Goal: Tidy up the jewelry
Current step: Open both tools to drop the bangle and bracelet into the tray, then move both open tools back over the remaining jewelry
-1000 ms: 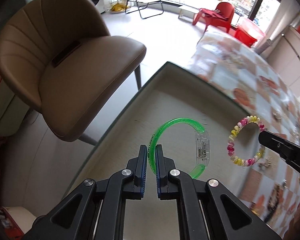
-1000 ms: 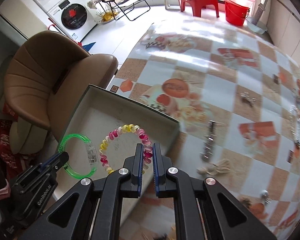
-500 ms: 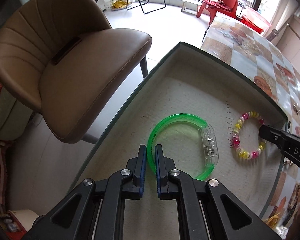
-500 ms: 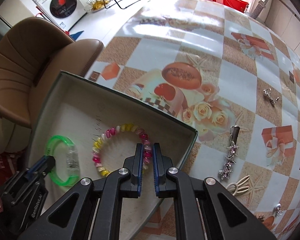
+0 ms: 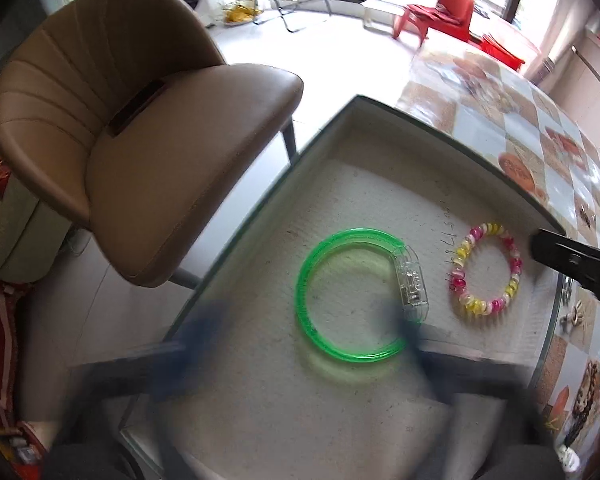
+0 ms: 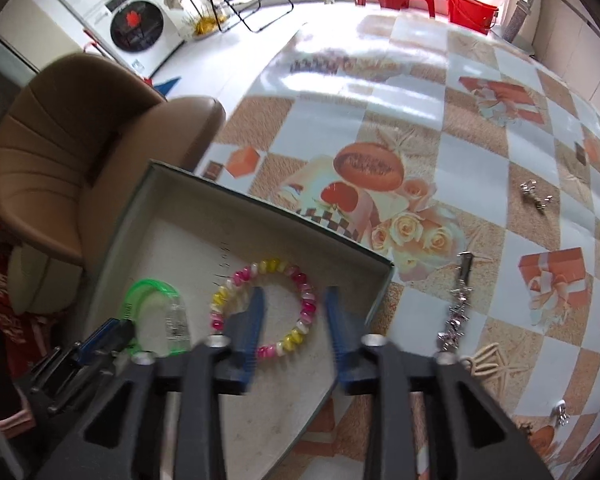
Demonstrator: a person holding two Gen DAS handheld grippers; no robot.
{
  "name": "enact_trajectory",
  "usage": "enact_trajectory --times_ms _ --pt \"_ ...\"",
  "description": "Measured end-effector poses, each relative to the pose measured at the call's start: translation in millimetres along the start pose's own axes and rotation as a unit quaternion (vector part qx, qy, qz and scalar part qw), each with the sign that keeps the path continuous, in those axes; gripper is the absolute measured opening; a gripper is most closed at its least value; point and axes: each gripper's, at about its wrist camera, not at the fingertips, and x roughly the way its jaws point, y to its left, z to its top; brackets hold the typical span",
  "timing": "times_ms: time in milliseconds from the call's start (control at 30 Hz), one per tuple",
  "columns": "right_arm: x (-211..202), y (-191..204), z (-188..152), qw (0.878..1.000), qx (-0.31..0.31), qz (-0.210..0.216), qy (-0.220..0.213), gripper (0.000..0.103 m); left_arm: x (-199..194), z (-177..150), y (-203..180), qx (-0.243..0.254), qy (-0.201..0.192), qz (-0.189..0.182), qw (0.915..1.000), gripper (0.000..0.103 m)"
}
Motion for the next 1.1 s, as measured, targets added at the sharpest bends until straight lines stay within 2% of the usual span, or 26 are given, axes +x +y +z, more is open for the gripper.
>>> enact_trajectory --times_ms 33,133,267,367,467,533,567,800,1100 --pt "-7 -2 -1 1.000 0.004 0.005 -0.006 0.047 -6 0 -1 -0.001 -0.010 -0.001 1.0000 0.103" --pt "-27 -11 -7 1.000 0.018 0.010 -0.018 0.053 -18 1 -11 0.011 -0.005 -0.011 0.9999 0.103" --pt "-49 -37 -29 0.999 0.042 0.008 -0.028 0.060 -39 -5 -26 0.034 -0.017 -0.011 0.9992 0.103" --pt "-67 -61 -47 0.998 0.064 -0.001 -0.026 0.061 -53 -13 -42 0.053 -0.021 -0.024 0.9981 0.103" --pt "-80 -87 -67 0.996 0.088 -0.009 -0.019 0.063 -59 -28 -54 0.068 -0.008 -0.049 0.9964 0.103" --pt "-89 -106 -81 0.994 0.104 -0.016 -0.015 0.079 -65 -36 -67 0.080 -0.002 -0.063 0.9948 0.103" --pt "-94 -114 -87 0.993 0.112 -0.019 -0.015 0.080 -67 -40 -73 0.084 0.000 -0.068 0.9941 0.103" --pt "-113 -171 -121 0.987 0.155 -0.048 0.000 0.081 -77 -82 -110 0.119 0.033 -0.095 0.9879 0.103" --pt "-112 -214 -147 0.981 0.174 -0.081 0.025 0.081 -65 -102 -146 0.151 0.058 -0.089 0.9828 0.103"
